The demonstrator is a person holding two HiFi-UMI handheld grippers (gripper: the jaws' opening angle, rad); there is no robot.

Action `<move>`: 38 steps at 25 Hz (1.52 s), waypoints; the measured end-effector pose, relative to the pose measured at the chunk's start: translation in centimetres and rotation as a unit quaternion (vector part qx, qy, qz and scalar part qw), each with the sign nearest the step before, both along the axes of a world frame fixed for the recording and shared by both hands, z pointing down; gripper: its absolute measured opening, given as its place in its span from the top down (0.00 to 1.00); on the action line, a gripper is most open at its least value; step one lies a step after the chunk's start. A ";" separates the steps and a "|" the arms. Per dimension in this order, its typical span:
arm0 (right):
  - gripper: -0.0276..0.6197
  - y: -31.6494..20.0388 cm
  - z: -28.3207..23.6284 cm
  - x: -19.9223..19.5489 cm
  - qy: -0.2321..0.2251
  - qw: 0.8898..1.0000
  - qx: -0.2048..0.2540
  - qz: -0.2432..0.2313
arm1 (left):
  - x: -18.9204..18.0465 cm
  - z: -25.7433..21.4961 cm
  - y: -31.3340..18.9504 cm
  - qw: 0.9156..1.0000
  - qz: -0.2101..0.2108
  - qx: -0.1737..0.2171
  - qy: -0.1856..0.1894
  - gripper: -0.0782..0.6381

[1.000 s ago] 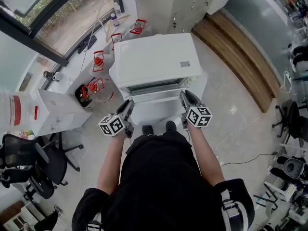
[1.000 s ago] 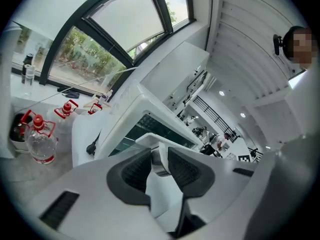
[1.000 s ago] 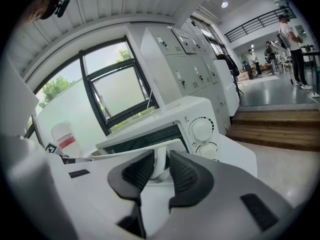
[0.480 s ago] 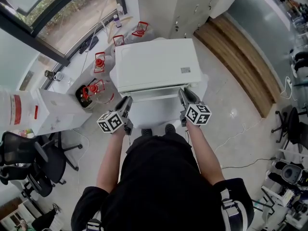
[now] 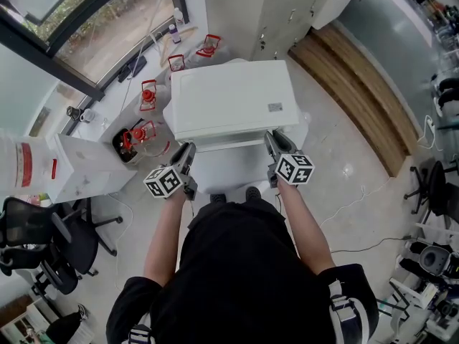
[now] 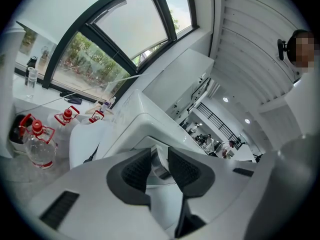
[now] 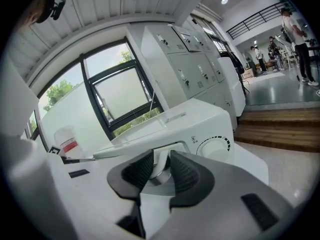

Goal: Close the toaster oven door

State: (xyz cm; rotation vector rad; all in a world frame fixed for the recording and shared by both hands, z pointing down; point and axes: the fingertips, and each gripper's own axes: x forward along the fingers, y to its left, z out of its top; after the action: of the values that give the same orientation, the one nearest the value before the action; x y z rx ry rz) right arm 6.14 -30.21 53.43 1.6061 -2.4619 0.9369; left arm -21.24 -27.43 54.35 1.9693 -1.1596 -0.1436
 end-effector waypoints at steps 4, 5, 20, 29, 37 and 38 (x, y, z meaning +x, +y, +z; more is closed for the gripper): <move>0.77 0.3 -0.2 0.1 -0.018 1.000 0.012 -0.021 | 0.1 -0.4 0.2 1.000 -0.004 0.017 -0.023 0.73; 0.77 0.5 -0.3 0.2 -0.021 0.999 0.017 -0.029 | 0.2 -0.6 0.4 0.999 -0.004 0.021 -0.033 0.75; 0.93 3.7 -1.6 -0.3 0.118 0.968 0.105 -0.194 | 3.5 -3.3 4.6 0.968 0.042 0.102 -0.226 0.84; 0.93 7.3 -1.2 -1.9 0.203 0.910 0.146 -0.332 | 8.1 -3.5 7.4 0.924 0.103 0.129 -0.345 0.84; 0.93 8.7 0.1 -0.7 0.222 0.885 0.153 -0.381 | 10.8 -2.8 9.1 0.917 0.103 0.117 -0.367 0.84; 0.93 8.8 0.2 -0.4 0.221 0.883 0.153 -0.384 | 11.1 -2.8 9.2 0.916 0.103 0.117 -0.370 0.84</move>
State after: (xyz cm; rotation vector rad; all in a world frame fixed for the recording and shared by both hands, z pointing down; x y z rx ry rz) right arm 5.70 -21.42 53.67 0.6163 -2.5874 0.0547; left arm -10.18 -18.25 51.59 2.4337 -1.4250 0.6601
